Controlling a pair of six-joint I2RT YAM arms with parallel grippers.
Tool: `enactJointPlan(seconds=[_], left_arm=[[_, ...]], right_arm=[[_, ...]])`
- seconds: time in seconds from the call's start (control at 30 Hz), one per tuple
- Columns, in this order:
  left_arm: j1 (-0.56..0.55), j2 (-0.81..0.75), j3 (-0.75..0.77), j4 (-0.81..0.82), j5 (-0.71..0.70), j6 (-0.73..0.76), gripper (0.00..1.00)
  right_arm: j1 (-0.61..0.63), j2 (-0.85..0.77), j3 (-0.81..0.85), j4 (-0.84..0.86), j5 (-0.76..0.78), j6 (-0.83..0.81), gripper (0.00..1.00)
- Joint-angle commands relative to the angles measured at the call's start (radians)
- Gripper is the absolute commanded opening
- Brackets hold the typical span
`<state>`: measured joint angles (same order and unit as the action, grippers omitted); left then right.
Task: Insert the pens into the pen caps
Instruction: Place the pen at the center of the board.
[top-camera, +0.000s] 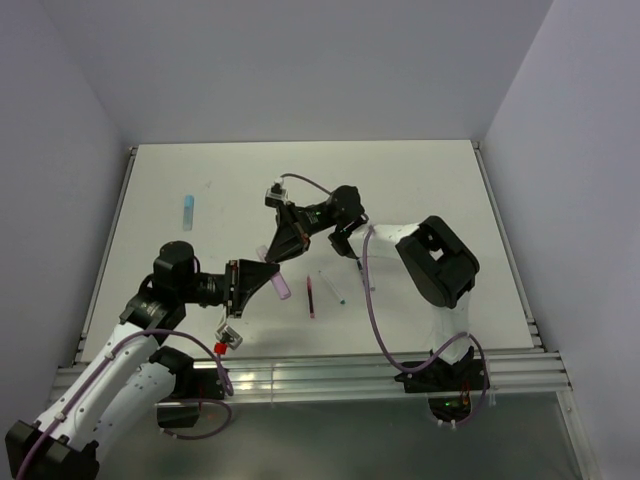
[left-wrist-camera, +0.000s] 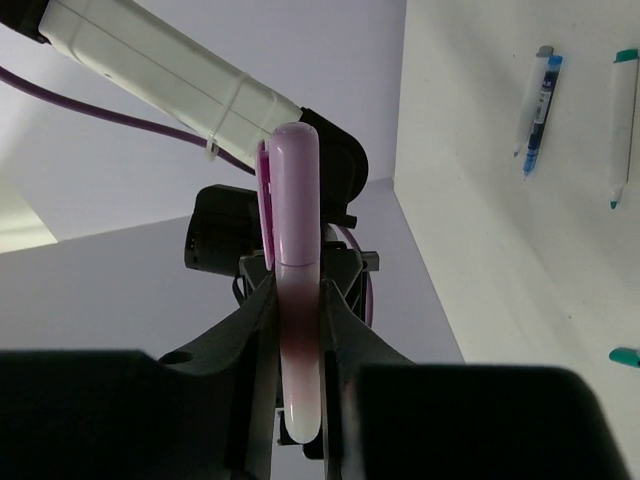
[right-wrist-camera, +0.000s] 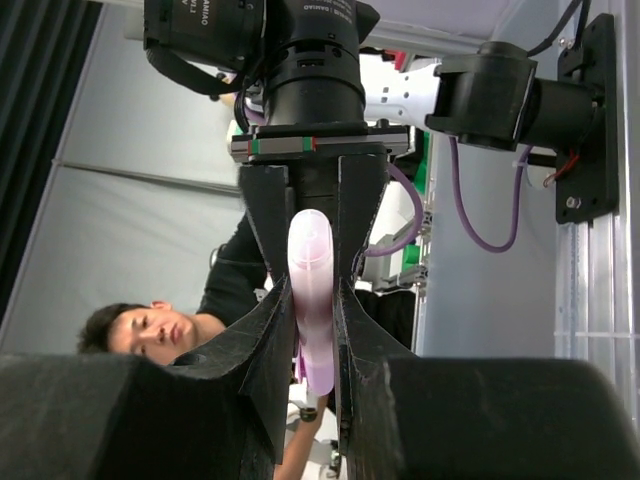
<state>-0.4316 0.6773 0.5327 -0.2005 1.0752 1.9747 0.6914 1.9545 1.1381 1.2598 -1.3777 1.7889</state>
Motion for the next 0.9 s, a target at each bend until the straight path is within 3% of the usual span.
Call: enactJointPlan(seconds=[0.0,0.07,0.1,0.13,0.17,0.2,0.27,0.3,0.33,0.37,0.4,0.43,0.5,0.53,0.6,0.63,0.73,0.87], left_arm=[[0.002,-0.004,0.026,-0.005,-0.014,0.236,0.19],[0.001,-0.004,0.030,-0.020,-0.009,0.234,0.01],[0.001,-0.007,0.032,-0.025,-0.008,0.230,0.00],[0.001,-0.010,0.035,-0.030,-0.003,0.225,0.00],[0.001,-0.010,0.039,-0.045,-0.004,0.217,0.00],[0.001,-0.007,0.053,-0.048,-0.006,0.208,0.00],[0.001,-0.007,0.084,-0.047,-0.008,0.107,0.00],[0.001,-0.010,0.095,-0.050,-0.014,0.058,0.00],[0.001,-0.015,0.104,-0.054,-0.023,-0.058,0.01],[-0.002,-0.019,0.110,-0.048,-0.046,-0.139,0.00],[-0.013,-0.027,0.118,-0.021,-0.113,-0.231,0.00],[-0.021,-0.028,0.118,0.011,-0.170,-0.461,0.00],[-0.029,0.007,0.141,0.091,-0.282,-0.688,0.00],[-0.030,0.039,0.167,0.092,-0.411,-0.919,0.00],[-0.027,0.191,0.324,0.008,-0.535,-1.101,0.00],[-0.019,0.253,0.382,-0.069,-0.623,-1.290,0.00],[0.117,0.485,0.613,-0.222,-0.623,-1.564,0.00],[0.336,0.767,0.855,-0.396,-0.559,-1.715,0.00]], right_arm=[[0.003,-0.023,0.003,0.056,-0.001,0.007,0.00],[0.007,-0.019,0.006,0.056,-0.001,0.010,0.00],[0.003,-0.017,0.015,0.053,-0.003,0.010,0.04],[0.002,-0.014,0.023,0.052,-0.004,0.015,0.15],[-0.001,-0.016,0.029,0.049,-0.006,0.018,0.34],[-0.013,-0.019,0.041,0.047,-0.003,0.020,0.42],[-0.035,-0.034,0.060,0.039,0.009,0.015,0.79],[-0.070,-0.037,0.089,0.038,0.014,0.020,0.82],[-0.094,-0.042,0.104,0.038,0.022,0.015,0.95],[-0.121,-0.048,0.120,0.035,0.031,0.014,1.00],[-0.154,-0.055,0.144,0.035,0.049,0.013,1.00],[-0.226,-0.063,0.147,0.032,0.063,0.010,1.00],[-0.300,-0.083,0.144,0.032,0.081,0.006,1.00],[-0.363,-0.091,0.137,0.032,0.085,0.007,1.00],[-0.418,-0.107,0.115,0.032,0.086,0.006,1.00],[-0.441,-0.115,0.108,0.032,0.088,0.001,1.00],[-0.507,-0.141,0.071,0.032,0.091,-0.012,1.00],[-0.527,-0.167,0.017,0.017,0.086,-0.039,1.00]])
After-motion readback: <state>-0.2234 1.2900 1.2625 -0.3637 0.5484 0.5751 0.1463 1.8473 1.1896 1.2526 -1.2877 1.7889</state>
